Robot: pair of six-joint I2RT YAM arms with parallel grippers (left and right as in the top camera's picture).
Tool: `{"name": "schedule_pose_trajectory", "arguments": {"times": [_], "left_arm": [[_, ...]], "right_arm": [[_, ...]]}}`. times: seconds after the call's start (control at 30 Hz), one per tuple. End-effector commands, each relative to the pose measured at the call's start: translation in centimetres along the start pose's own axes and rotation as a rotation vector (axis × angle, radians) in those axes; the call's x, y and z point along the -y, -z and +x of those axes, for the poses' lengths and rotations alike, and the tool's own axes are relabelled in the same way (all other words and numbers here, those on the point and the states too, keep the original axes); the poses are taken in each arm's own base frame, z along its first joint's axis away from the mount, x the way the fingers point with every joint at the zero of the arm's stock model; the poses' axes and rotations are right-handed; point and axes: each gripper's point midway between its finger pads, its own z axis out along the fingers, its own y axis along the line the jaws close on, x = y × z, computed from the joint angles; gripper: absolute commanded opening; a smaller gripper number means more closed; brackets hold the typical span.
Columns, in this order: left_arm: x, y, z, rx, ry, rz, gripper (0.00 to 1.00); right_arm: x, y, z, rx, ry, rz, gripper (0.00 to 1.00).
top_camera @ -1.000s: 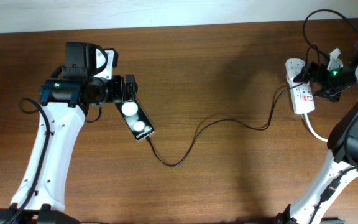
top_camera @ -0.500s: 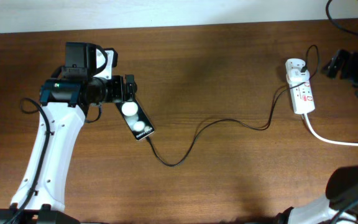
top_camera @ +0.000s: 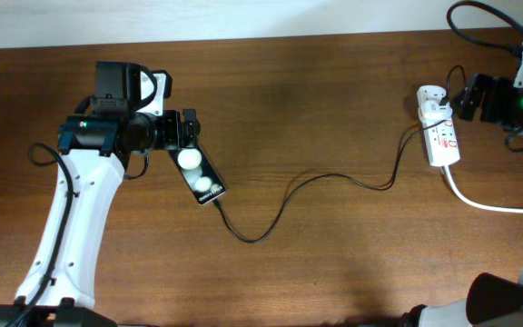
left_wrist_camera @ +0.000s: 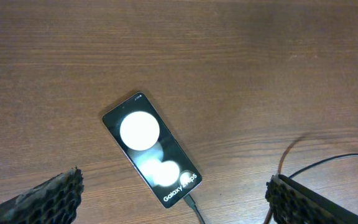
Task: Plug charger to phone and switch on socket
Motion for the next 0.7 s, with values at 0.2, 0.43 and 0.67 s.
{"name": "schedule_pose_trajectory", "arguments": {"times": [0.2,0.43,0.67], "left_arm": [[0.0,0.5,-0.3,0.017,-0.016,-0.009,0.99],[-0.1,0.5,-0.3,0.018,-0.015,-0.010,0.99],[-0.4,4.4,-1.1,0.252,-0.050,-0.061,0.99]], "right_arm": [[-0.3,1.2,-0.4,0.039,0.011,0.008,0.99],[-0.3,1.2,-0.4,0.039,0.011,0.008,0.99],[-0.3,1.2,-0.4,0.039,0.011,0.008,0.99]]}}
